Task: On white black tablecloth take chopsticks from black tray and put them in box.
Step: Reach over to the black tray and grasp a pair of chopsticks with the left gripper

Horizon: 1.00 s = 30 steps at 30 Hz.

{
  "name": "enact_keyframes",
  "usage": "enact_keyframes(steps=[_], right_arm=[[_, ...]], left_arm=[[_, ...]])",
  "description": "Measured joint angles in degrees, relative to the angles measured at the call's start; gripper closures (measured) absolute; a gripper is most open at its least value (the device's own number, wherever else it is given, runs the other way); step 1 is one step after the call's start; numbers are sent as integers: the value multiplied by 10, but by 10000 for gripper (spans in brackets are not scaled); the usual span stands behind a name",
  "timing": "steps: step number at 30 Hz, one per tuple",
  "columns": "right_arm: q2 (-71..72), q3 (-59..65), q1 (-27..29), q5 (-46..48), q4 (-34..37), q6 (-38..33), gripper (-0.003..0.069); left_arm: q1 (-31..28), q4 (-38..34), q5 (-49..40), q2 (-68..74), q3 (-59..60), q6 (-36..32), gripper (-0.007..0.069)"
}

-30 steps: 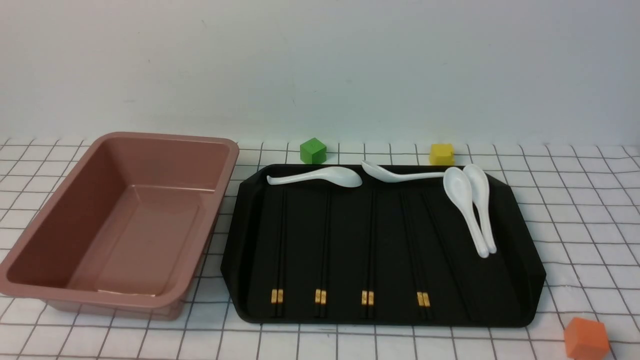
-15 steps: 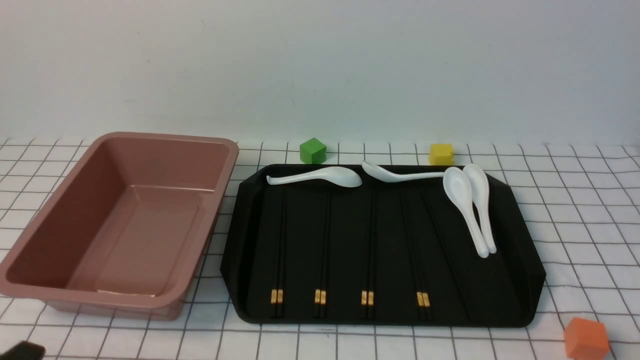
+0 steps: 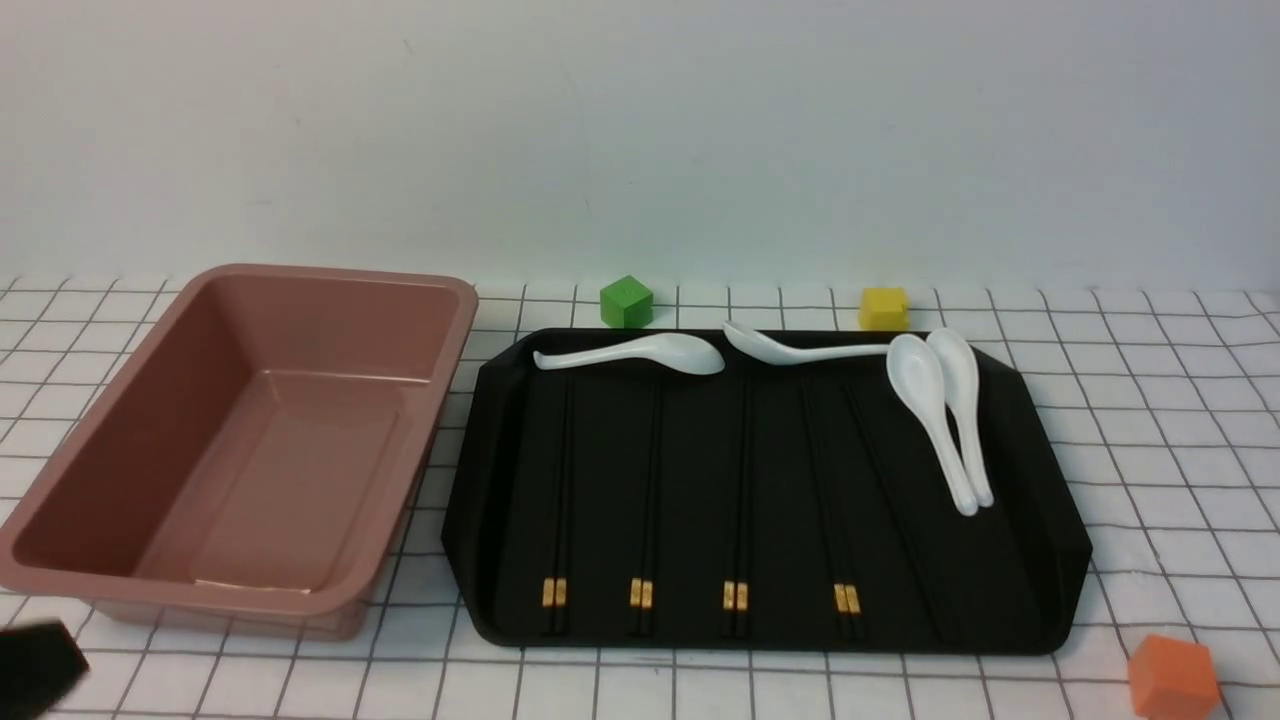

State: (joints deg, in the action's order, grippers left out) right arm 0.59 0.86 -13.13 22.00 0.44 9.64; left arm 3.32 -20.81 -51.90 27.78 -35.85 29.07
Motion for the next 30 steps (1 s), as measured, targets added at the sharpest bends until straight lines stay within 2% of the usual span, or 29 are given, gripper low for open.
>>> enact_keyframes(steps=[1, 2, 4, 8, 11, 12, 15, 18, 20, 24, 26, 30], right_arm=[[0, 0, 0, 0, 0, 0, 419], [0, 0, 0, 0, 0, 0, 419], [0, 0, 0, 0, 0, 0, 419], [0, 0, 0, 0, 0, 0, 419], [0, 0, 0, 0, 0, 0, 419], [0, 0, 0, 0, 0, 0, 419], [0, 0, 0, 0, 0, 0, 419], [0, 0, 0, 0, 0, 0, 419], [0, 0, 0, 0, 0, 0, 419], [0, 0, 0, 0, 0, 0, 419], [0, 0, 0, 0, 0, 0, 419], [0, 0, 0, 0, 0, 0, 419]], left_arm=[[0, 19, -55, 57, -20, -15, 637], [0, 22, -63, 57, -24, -18, 637], [0, 42, -128, 180, -72, -64, 637], [9, 7, -143, 341, -128, -137, 637], [41, -17, -140, 421, -161, -161, 637], [82, -18, -132, 479, -186, -163, 637], [139, 6, -113, 550, -231, -136, 637], [201, 65, -87, 637, -289, -69, 636], [222, 103, -78, 676, -322, -35, 621], [265, 173, -72, 750, -391, 24, 548], [281, 215, -72, 798, -442, 57, 470], [285, 246, -66, 858, -501, 75, 384]])
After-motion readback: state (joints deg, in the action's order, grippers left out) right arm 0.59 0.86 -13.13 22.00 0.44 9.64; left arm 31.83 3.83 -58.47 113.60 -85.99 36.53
